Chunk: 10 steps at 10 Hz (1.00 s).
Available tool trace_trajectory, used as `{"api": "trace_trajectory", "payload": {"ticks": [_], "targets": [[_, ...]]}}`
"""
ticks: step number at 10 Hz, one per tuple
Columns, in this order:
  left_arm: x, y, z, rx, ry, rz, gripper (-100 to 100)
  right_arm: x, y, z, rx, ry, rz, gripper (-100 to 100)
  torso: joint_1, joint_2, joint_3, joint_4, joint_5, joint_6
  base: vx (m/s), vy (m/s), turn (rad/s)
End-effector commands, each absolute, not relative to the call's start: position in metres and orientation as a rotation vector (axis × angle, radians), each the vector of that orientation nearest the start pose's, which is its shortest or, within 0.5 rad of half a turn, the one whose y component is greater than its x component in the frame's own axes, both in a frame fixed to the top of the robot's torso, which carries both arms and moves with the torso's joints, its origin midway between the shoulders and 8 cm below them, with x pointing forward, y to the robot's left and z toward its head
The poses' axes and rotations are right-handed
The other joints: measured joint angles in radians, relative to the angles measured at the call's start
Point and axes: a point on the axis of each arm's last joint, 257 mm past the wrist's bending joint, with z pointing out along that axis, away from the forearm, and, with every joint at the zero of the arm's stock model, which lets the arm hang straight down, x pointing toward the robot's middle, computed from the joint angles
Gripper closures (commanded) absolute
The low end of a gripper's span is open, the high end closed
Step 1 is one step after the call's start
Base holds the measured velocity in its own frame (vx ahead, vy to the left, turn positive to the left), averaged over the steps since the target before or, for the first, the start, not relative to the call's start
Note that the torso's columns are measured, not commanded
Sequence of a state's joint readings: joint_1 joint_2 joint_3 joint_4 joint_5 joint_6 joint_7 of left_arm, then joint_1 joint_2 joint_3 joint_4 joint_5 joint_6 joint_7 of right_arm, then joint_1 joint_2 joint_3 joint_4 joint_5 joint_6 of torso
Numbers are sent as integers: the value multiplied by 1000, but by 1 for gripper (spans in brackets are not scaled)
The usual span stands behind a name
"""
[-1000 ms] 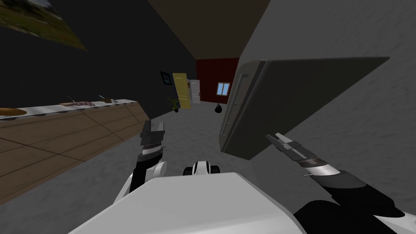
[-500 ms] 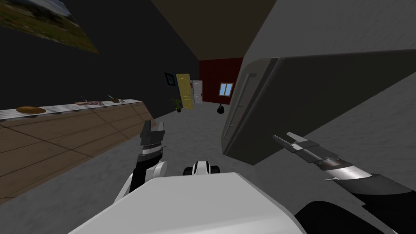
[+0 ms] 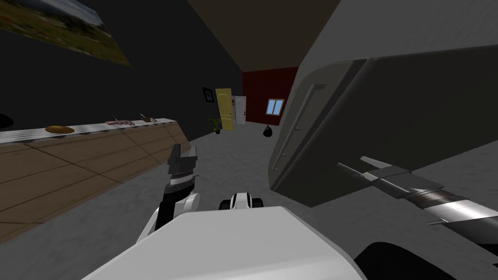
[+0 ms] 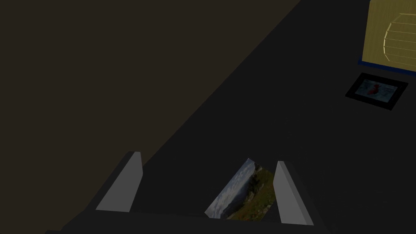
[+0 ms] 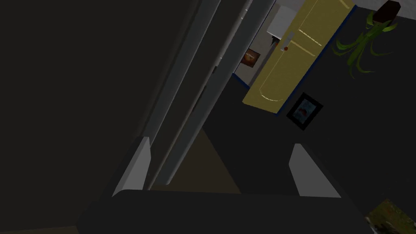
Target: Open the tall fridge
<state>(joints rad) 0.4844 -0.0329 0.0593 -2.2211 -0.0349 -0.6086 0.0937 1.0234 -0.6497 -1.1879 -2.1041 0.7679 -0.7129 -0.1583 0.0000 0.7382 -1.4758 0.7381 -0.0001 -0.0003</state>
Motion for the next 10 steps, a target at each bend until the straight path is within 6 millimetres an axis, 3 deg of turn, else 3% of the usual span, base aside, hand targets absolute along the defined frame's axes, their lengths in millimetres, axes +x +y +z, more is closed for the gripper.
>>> {"api": "trace_trajectory", "payload": {"ticks": [1, 10], "targets": [[334, 294, 24, -632, 538, -1329, 0, 222, -554, 48, -441, 1658, -466, -100, 1, 1, 1, 0, 0, 1, 95, 18, 138], [334, 294, 24, -632, 538, -1329, 0, 202, -602, 113, -656, 1696, -882, -100, 0, 0, 0, 0, 0, 0, 98, 18, 83]]}}
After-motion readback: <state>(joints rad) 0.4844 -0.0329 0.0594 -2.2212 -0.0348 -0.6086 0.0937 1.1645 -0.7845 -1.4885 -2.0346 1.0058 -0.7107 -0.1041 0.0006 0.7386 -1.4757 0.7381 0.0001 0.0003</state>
